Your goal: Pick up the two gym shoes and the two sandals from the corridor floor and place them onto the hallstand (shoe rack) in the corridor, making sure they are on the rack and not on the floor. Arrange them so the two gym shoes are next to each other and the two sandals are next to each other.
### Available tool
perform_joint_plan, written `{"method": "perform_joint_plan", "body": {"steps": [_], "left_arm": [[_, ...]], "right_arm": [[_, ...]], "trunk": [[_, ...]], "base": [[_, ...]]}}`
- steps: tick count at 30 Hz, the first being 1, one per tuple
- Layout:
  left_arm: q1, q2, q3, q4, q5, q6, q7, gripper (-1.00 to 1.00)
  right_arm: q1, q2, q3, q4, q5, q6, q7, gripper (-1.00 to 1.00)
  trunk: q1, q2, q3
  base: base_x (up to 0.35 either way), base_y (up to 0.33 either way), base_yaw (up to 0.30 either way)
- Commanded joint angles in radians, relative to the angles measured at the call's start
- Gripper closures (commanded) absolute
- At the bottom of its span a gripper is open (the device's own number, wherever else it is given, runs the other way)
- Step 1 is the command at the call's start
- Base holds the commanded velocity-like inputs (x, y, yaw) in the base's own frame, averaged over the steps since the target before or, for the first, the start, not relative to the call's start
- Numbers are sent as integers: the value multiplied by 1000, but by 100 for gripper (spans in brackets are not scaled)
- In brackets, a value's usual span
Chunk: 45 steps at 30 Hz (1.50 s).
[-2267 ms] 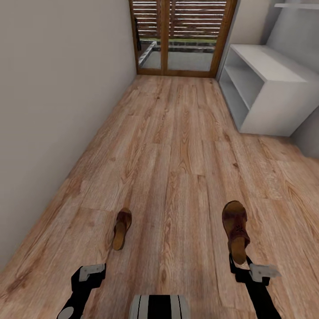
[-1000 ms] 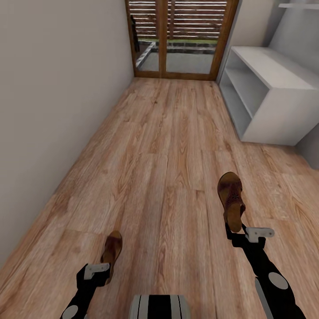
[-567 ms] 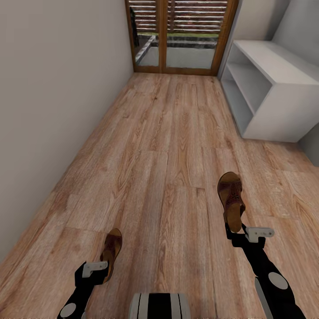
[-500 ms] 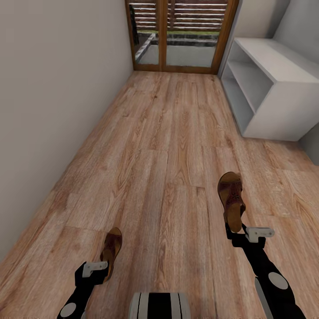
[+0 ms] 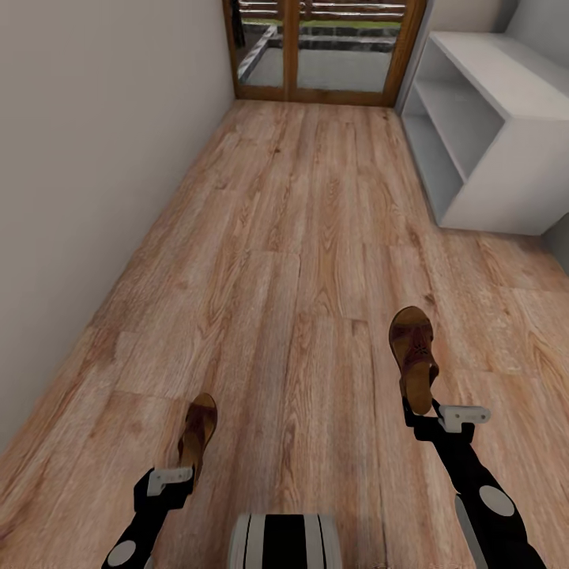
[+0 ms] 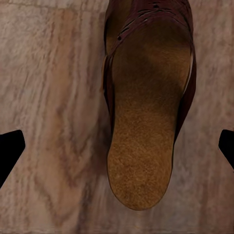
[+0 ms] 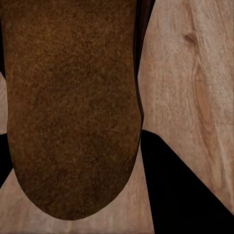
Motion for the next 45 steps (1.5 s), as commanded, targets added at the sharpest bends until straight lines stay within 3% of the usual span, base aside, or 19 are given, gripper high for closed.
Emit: {"method": "perform_joint_plan", "body": {"steps": [1,5,8,11,29,34,40,43,45], "left_arm": [[1,0,0,1,-4,-4,3,-100],[2,0,0,2,-16,-7,3,-100],[2,-2,1,3,-57,-8,4,-100],[-2,-2,3,3,-76,-7,3,-100],[-3,0,5,2,-80,-8,3,-100],[-3,-1,5,1,-80,-8,3,-100],[-3,0,5,-5,-80,-7,5,-100],[-4,1,6,-11,-80,-6,6,-100],[-4,1,7,-13,-79,-6,6,-100]], "right_arm": [[0,0,-1,-2,3,6,5,100],[0,0,-1,-7,2,5,5,100],[0,0,-2,-13,2,5,5,100],[0,0,-2,-15,3,5,5,100],[-2,0,0,-64,0,7,4,100],[-24,-6,1,-70,0,10,4,100],[-153,-11,1,-71,0,122,4,100],[-264,-16,2,-70,2,232,4,100],[-284,-20,2,-69,3,249,5,100]], "trunk": [[0,0,-6],[2,-1,-28],[3,-2,-44],[5,-3,-60],[13,-7,-143],[13,-7,-144],[13,-7,-144],[13,-7,-144],[13,-7,-144]], "base": [[0,0,0],[0,0,0],[0,0,0],[0,0,0],[0,0,-43],[0,0,-4],[0,0,-1],[0,0,0],[0,0,0]]}}
